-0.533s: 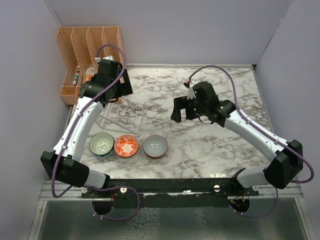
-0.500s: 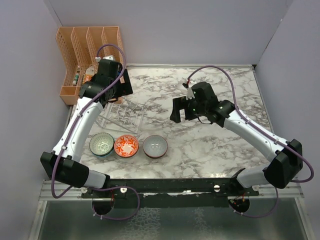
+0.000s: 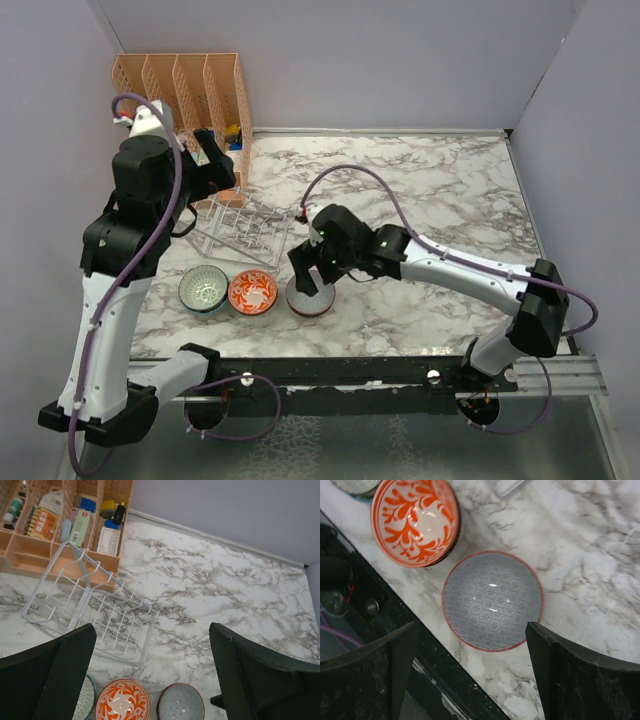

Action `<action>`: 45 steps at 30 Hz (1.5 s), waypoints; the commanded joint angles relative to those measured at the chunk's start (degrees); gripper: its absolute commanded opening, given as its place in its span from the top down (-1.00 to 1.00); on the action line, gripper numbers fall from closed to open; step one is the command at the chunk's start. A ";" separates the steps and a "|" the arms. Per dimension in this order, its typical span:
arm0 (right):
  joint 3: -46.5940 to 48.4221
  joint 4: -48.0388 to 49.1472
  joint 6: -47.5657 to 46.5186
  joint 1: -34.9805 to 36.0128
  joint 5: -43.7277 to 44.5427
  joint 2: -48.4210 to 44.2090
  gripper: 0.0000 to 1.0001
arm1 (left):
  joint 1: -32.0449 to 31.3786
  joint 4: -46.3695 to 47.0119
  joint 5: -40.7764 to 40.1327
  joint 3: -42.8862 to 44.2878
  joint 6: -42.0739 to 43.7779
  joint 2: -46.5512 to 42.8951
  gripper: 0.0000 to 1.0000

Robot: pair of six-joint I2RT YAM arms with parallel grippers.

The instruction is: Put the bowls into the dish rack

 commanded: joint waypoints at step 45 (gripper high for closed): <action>16.22 -10.68 -2.41 11.76 5.80 23.64 0.69 | 0.34 -12.36 -11.53 6.34 -0.36 -11.21 -0.98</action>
